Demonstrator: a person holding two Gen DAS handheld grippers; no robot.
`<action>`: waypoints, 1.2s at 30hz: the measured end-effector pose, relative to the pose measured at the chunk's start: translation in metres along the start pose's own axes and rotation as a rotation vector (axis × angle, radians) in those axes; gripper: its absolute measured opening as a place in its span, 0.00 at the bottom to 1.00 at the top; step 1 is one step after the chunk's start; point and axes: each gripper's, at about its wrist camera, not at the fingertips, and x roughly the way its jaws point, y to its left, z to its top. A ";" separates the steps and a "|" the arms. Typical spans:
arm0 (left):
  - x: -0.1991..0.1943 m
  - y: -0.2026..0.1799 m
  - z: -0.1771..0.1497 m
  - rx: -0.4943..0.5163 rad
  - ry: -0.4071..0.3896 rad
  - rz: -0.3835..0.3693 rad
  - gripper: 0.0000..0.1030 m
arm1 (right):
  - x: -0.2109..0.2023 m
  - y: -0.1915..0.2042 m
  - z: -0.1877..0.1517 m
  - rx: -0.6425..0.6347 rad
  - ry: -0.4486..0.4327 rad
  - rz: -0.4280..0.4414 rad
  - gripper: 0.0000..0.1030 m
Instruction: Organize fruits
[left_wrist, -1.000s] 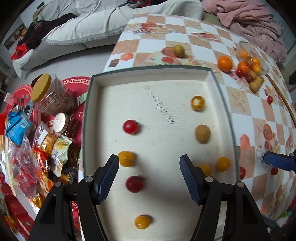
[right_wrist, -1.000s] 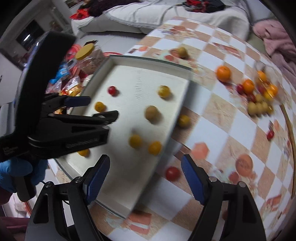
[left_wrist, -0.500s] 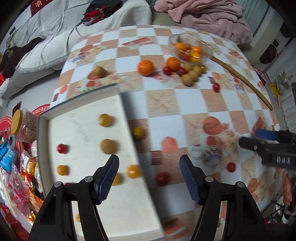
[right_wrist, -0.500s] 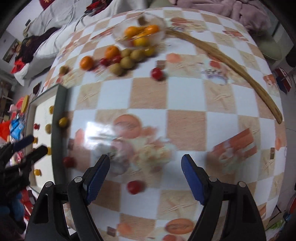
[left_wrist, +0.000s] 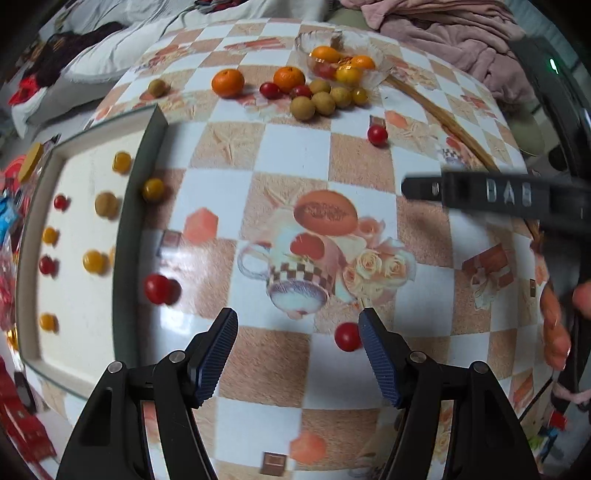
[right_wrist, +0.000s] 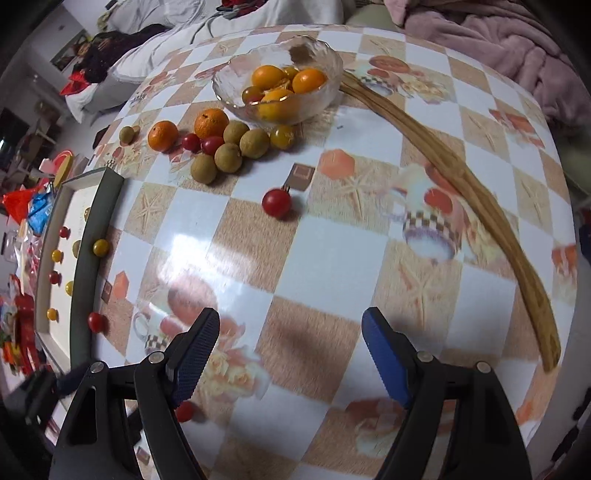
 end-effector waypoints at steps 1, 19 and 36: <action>0.003 -0.002 -0.002 -0.017 0.004 0.008 0.67 | 0.003 -0.001 0.005 -0.008 -0.003 0.004 0.80; 0.040 -0.023 -0.014 -0.147 0.033 0.068 0.67 | 0.044 0.025 0.060 -0.203 -0.036 -0.067 0.49; 0.024 0.023 -0.012 -0.216 0.059 -0.061 0.16 | 0.010 0.005 0.023 -0.142 -0.002 0.036 0.23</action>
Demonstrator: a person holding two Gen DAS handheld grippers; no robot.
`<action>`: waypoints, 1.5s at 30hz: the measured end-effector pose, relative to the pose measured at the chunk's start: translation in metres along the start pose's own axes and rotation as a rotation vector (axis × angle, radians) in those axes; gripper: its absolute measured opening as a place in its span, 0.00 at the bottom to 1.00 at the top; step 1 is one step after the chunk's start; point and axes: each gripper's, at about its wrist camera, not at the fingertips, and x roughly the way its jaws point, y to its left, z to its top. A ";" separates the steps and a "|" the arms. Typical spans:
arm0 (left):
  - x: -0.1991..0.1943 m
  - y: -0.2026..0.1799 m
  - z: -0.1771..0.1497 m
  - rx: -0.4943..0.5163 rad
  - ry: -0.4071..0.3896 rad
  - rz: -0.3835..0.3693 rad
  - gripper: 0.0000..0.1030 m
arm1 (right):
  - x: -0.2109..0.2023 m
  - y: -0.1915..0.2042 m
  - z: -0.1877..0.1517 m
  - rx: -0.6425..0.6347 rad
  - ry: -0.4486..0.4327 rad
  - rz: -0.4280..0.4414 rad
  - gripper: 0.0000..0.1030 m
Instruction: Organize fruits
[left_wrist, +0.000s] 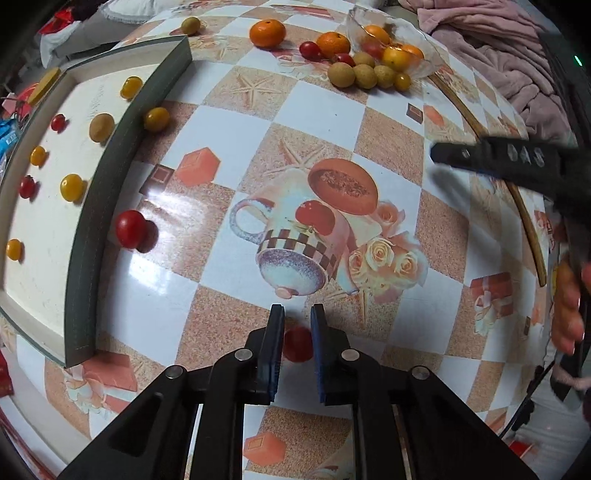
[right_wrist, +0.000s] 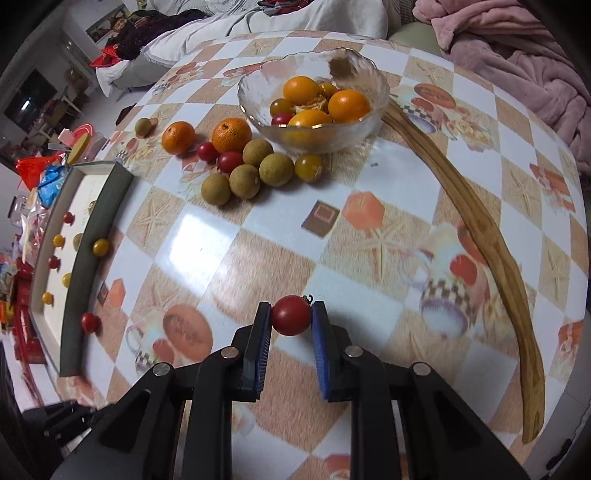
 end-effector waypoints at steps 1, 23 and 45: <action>-0.003 0.003 0.001 0.001 -0.003 0.000 0.16 | -0.003 0.000 -0.006 0.007 0.004 0.005 0.23; -0.014 -0.014 -0.010 0.092 -0.072 0.090 0.74 | -0.027 0.000 -0.074 0.097 0.080 0.053 0.23; -0.011 0.011 -0.026 0.081 -0.010 0.108 0.10 | -0.034 0.008 -0.085 0.112 0.074 0.063 0.23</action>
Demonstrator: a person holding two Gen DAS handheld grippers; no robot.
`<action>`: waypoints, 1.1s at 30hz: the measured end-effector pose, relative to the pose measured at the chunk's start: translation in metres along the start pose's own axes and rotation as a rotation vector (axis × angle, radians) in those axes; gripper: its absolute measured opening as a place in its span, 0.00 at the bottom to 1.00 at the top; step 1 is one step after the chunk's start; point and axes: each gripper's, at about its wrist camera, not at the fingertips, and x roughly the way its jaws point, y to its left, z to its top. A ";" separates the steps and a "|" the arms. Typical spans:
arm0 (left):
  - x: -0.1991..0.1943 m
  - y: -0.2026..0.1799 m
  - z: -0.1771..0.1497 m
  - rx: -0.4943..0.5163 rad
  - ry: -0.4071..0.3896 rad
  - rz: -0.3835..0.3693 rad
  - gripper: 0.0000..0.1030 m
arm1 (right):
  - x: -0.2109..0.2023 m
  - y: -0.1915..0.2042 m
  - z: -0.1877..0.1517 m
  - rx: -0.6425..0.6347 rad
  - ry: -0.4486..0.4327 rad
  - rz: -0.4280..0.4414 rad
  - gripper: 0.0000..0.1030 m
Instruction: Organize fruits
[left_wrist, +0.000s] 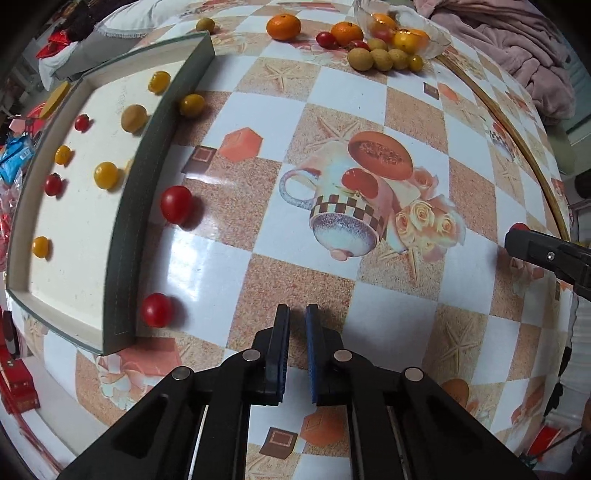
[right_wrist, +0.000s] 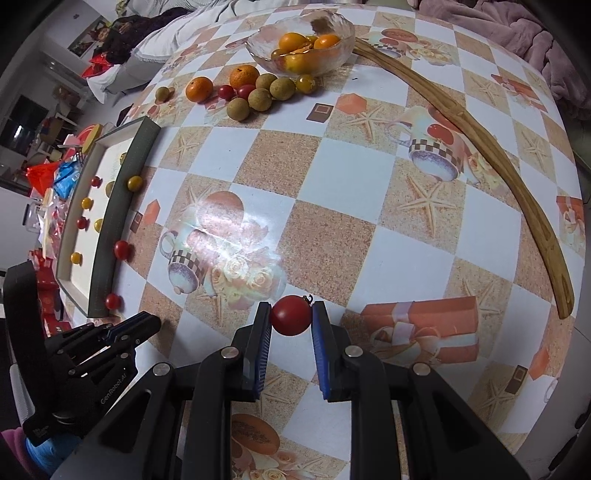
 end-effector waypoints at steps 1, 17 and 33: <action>-0.005 0.004 -0.002 0.003 -0.010 0.004 0.10 | 0.000 0.001 0.000 0.000 0.000 0.001 0.23; -0.027 0.009 0.045 0.022 -0.138 0.072 0.78 | -0.002 0.010 -0.001 -0.008 -0.001 0.008 0.23; 0.035 -0.060 0.187 0.143 -0.211 0.046 0.77 | -0.010 -0.044 -0.003 0.167 -0.039 -0.005 0.23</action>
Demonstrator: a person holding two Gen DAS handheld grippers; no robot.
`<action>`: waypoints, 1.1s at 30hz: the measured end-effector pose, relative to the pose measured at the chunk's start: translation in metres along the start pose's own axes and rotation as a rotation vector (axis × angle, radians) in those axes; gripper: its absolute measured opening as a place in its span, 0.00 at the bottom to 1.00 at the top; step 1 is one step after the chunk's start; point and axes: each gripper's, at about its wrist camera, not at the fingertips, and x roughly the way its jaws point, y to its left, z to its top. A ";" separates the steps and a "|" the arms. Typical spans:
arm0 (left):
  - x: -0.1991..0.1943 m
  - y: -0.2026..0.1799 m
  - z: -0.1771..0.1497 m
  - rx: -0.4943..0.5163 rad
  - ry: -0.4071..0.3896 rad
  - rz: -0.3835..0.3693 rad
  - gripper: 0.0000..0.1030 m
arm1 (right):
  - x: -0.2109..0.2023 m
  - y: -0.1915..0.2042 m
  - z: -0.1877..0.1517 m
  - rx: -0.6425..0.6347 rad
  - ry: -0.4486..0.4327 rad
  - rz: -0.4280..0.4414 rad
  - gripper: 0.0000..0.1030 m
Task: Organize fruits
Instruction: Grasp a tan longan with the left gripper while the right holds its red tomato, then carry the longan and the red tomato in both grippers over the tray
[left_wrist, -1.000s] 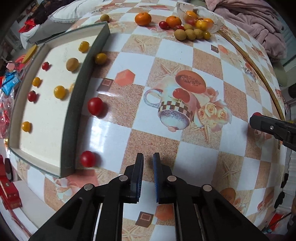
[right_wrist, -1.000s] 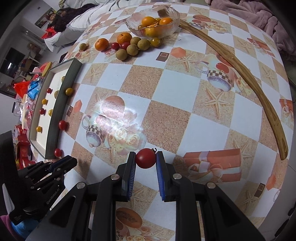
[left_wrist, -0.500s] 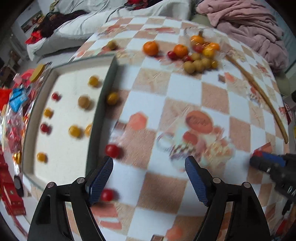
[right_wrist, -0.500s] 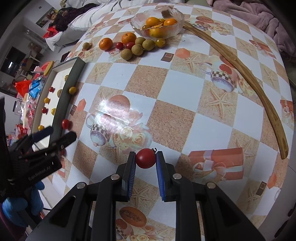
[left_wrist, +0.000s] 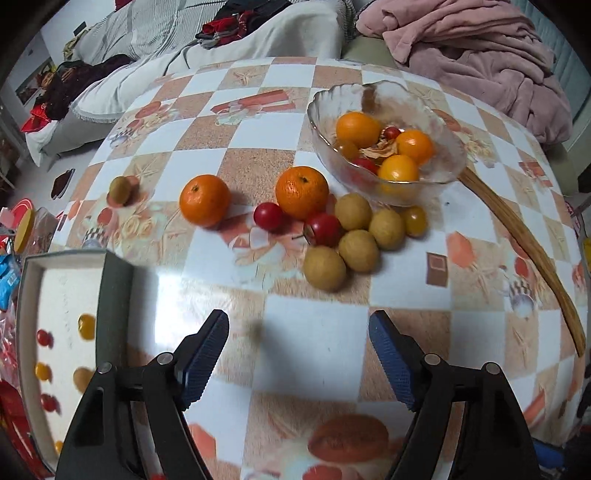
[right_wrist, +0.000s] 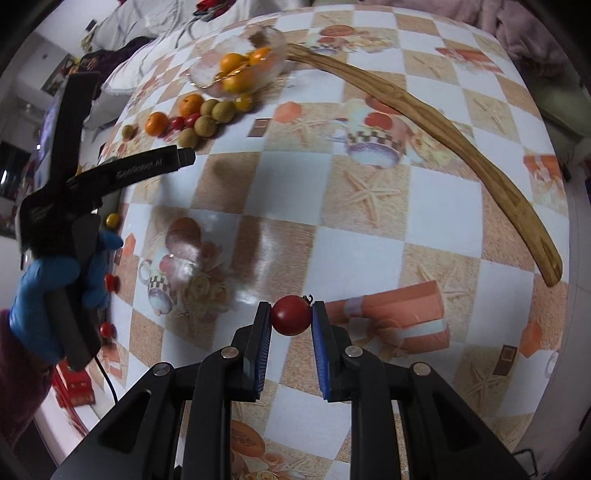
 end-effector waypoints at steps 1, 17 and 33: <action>0.004 0.000 0.003 0.005 0.002 0.004 0.72 | 0.001 -0.002 0.000 0.009 0.002 0.000 0.23; 0.006 -0.011 0.011 0.039 0.021 -0.080 0.27 | -0.004 0.001 0.003 0.021 -0.013 0.007 0.23; -0.085 0.022 -0.068 0.004 0.031 -0.129 0.27 | -0.014 0.039 0.007 -0.043 -0.045 0.029 0.23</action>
